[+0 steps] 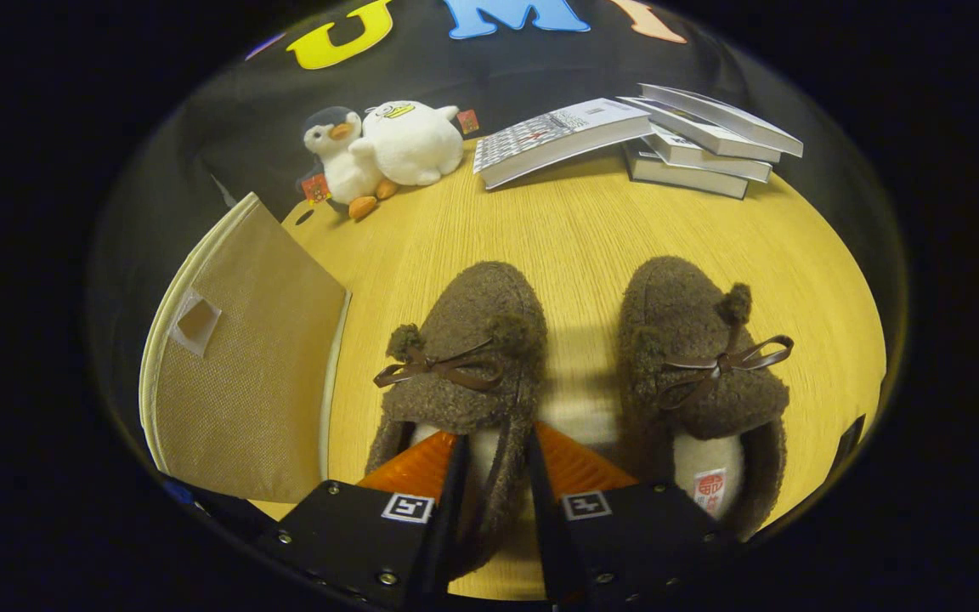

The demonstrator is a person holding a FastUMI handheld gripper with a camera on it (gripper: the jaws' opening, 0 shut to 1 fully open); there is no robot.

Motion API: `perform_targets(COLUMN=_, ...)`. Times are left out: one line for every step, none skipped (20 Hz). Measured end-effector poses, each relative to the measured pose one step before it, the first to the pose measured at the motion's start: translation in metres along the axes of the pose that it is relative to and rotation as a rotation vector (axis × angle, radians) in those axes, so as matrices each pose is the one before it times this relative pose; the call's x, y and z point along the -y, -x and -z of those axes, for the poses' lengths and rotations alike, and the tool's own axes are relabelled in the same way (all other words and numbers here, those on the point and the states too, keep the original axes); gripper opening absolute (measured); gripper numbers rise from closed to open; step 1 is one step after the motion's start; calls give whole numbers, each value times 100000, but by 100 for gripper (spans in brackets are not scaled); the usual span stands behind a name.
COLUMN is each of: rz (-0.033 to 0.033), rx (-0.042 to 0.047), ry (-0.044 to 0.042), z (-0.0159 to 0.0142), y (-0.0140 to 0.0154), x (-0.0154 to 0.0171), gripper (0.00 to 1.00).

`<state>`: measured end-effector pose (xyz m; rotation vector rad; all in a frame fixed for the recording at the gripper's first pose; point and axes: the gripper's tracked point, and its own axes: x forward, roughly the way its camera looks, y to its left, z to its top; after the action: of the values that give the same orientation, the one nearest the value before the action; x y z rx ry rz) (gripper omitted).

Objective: Open the storage box then place both shoes into the box .Put the left shoe in first, then the right shoe, with the right side of both shoes facing outward in a uniform manner.

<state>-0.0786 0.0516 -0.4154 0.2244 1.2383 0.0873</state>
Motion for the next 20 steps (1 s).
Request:
perform_targets(rz=1253, rx=32, ry=184, z=-40, y=39, x=332, gripper=41)
perform_targets(rz=1077, rx=2236, ry=-5106, z=-501, y=25, x=360, gripper=25)
perform_targets(rz=-1449, rx=-572, ry=-4068, z=62, y=236, x=-245, gripper=9)
perform_targets(rz=-257, rx=922, ry=-3264, z=-48, y=454, x=-81, gripper=9)
perform_targets(rz=1329, rx=404, ry=-4099, z=13, y=229, x=438, gripper=9)
perform_targets(rz=-795, rx=-1426, ry=-3539, z=19, y=338, x=2, gripper=0)
perform_targets(rz=-1096, rx=-195, ry=-3707, z=-264, y=363, x=-320, gripper=0)
perform_targets(rz=-1140, rx=-1291, ry=-2202, z=-6, y=515, x=-364, gripper=0)
perform_targets(rz=-1785, rx=-442, ry=-1761, z=-353, y=591, x=-482, gripper=0)
perform_targets(rz=-2089, rx=650, ry=-1352, z=-394, y=797, x=-748, gripper=0)
perform_targets(rz=-2273, rx=694, ry=-670, z=-452, y=750, x=-810, gripper=0)
perform_targets(rz=-1949, rx=1139, ry=-184, z=-574, y=780, x=-896, gripper=0)
perform_targets(rz=-1726, rx=1214, ry=46, z=-435, y=721, x=-895, gripper=0)
perform_targets(rz=-1560, rx=808, ry=354, z=-479, y=732, x=-953, gripper=0)
perform_targets(rz=-1698, rx=996, ry=257, z=-457, y=726, x=-970, gripper=0)
perform_targets(rz=-1716, rx=803, ry=268, z=-465, y=711, x=-981, gripper=0)
perform_targets(rz=-1852, rx=654, ry=110, z=-481, y=579, x=-1006, gripper=0)
perform_targets(rz=-1605, rx=527, ry=335, z=-287, y=522, x=-1041, gripper=0)
perform_targets(rz=-1458, rx=396, ry=621, z=-422, y=422, x=-1050, gripper=0)
perform_targets(rz=-1454, rx=538, ry=765, z=-257, y=412, x=-1118, gripper=0)
